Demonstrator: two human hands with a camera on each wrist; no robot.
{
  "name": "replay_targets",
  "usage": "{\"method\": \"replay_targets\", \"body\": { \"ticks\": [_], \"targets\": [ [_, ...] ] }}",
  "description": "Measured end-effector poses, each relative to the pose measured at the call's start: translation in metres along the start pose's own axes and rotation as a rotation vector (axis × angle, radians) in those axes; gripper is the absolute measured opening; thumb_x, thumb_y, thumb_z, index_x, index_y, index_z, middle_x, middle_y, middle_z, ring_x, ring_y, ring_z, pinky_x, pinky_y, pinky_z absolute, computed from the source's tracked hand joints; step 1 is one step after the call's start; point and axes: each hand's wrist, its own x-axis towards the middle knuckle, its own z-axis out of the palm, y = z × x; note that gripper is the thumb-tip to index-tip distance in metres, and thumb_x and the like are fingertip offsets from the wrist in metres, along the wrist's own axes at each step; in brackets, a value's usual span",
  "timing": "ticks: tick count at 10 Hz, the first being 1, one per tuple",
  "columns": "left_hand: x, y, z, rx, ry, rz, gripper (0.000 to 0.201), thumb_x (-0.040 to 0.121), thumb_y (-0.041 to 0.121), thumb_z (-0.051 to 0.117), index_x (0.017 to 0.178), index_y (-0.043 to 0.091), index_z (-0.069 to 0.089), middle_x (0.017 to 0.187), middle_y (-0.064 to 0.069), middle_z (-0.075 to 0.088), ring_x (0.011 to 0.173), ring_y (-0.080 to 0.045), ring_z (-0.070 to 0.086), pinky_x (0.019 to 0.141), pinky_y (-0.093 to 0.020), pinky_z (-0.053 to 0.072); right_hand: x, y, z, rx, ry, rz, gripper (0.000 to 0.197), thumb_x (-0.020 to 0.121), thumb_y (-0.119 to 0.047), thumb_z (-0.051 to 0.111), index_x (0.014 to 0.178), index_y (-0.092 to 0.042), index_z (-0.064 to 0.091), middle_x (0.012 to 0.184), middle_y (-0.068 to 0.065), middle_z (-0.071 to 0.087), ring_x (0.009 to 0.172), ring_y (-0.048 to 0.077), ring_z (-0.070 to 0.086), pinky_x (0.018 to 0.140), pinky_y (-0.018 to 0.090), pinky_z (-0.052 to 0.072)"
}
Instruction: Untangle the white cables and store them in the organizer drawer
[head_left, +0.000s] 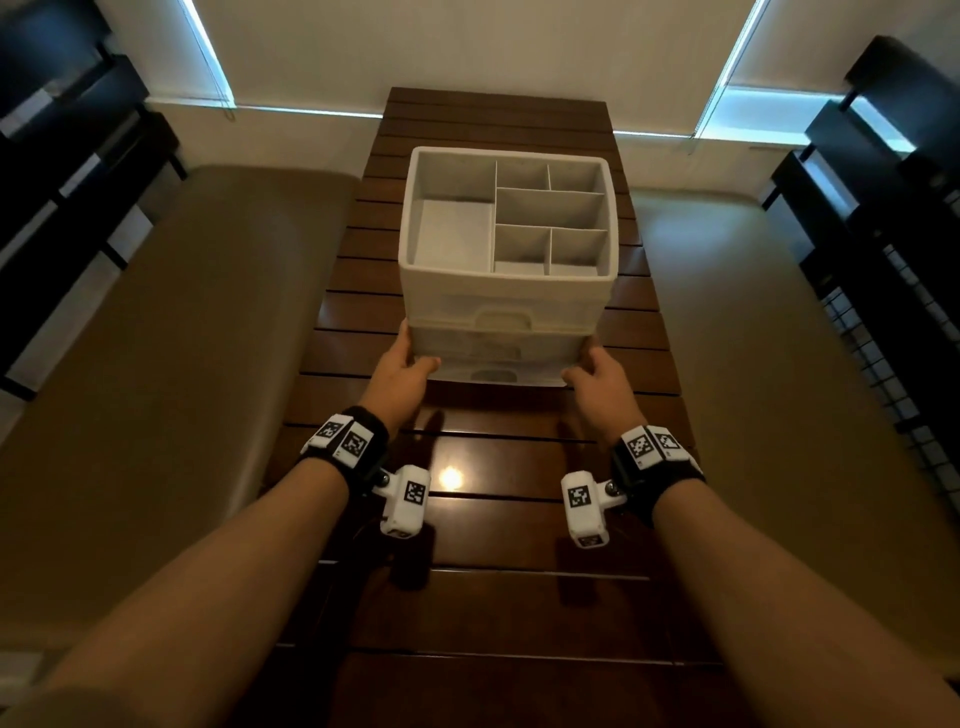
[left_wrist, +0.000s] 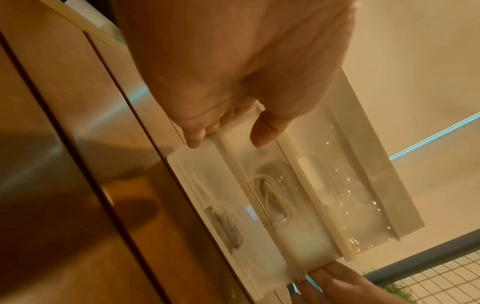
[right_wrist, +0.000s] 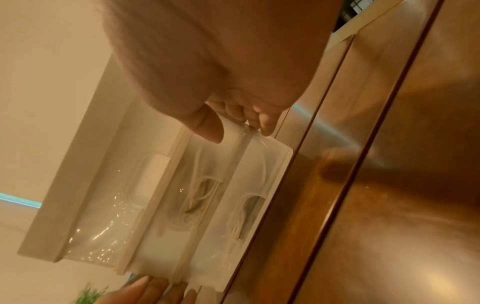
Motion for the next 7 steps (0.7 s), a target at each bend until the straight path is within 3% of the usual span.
{"method": "replay_targets", "body": {
  "ticks": [1, 2, 3, 4, 5, 6, 7],
  "targets": [
    [0.02, 0.005, -0.002, 0.033, -0.012, 0.003, 0.07, 0.1, 0.001, 0.054, 0.159, 0.034, 0.036, 0.141, 0.003, 0.06, 0.128, -0.011, 0.056, 0.112, -0.031, 0.043, 0.016, -0.006, 0.001, -0.054, 0.021, 0.005, 0.054, 0.1, 0.001, 0.054, 0.153, -0.009, 0.045, 0.124, 0.006, 0.061, 0.091, 0.009, 0.061, 0.059, -0.001, 0.042],
    [0.04, 0.01, -0.001, 0.072, -0.019, 0.021, 0.073, 0.097, -0.004, 0.054, 0.159, 0.03, 0.036, 0.142, 0.0, 0.059, 0.129, -0.017, 0.056, 0.114, -0.033, 0.042, 0.033, -0.01, 0.002, -0.071, 0.033, 0.014, 0.054, 0.099, 0.002, 0.054, 0.152, -0.008, 0.046, 0.118, 0.006, 0.061, 0.097, 0.025, 0.066, 0.057, 0.001, 0.044],
    [0.058, 0.013, 0.0, 0.124, -0.012, 0.011, 0.074, 0.097, -0.003, 0.055, 0.16, 0.029, 0.034, 0.14, -0.002, 0.058, 0.126, -0.019, 0.056, 0.111, -0.032, 0.042, 0.048, -0.015, 0.003, -0.074, 0.027, 0.029, 0.057, 0.098, 0.002, 0.054, 0.153, -0.009, 0.045, 0.127, 0.007, 0.061, 0.114, 0.025, 0.061, 0.08, 0.015, 0.048],
    [0.073, 0.01, 0.0, 0.15, 0.005, 0.007, 0.075, 0.096, 0.001, 0.057, 0.161, 0.03, 0.033, 0.138, -0.004, 0.059, 0.124, -0.022, 0.057, 0.107, -0.032, 0.045, 0.06, -0.016, 0.002, -0.082, 0.02, 0.014, 0.065, 0.096, 0.001, 0.053, 0.158, -0.015, 0.04, 0.13, 0.003, 0.06, 0.114, 0.019, 0.058, 0.093, 0.026, 0.044],
    [0.074, 0.014, 0.001, 0.177, 0.003, -0.007, 0.073, 0.097, 0.002, 0.058, 0.159, 0.03, 0.034, 0.136, -0.003, 0.06, 0.124, -0.022, 0.057, 0.107, -0.033, 0.044, 0.065, -0.017, -0.001, -0.066, -0.013, 0.024, 0.067, 0.097, 0.002, 0.051, 0.159, -0.019, 0.038, 0.131, 0.002, 0.06, 0.097, 0.01, 0.063, 0.08, 0.017, 0.048],
    [0.078, 0.009, 0.0, 0.14, -0.005, 0.007, 0.074, 0.097, 0.007, 0.062, 0.162, 0.028, 0.032, 0.146, -0.004, 0.057, 0.134, -0.023, 0.055, 0.116, -0.037, 0.043, 0.07, -0.012, -0.008, -0.066, -0.031, 0.02, 0.069, 0.095, -0.002, 0.051, 0.16, -0.022, 0.039, 0.133, 0.011, 0.065, 0.086, 0.014, 0.065, 0.072, 0.024, 0.053],
    [0.067, -0.001, -0.011, -0.02, 0.116, -0.1, 0.068, 0.1, 0.015, 0.067, 0.161, 0.016, 0.036, 0.157, -0.006, 0.049, 0.141, -0.021, 0.05, 0.117, -0.035, 0.041, 0.066, -0.009, -0.02, -0.133, 0.023, 0.054, 0.067, 0.097, -0.007, 0.052, 0.161, -0.02, 0.037, 0.145, 0.011, 0.059, 0.113, 0.027, 0.065, 0.091, 0.038, 0.055]
  ]
}}
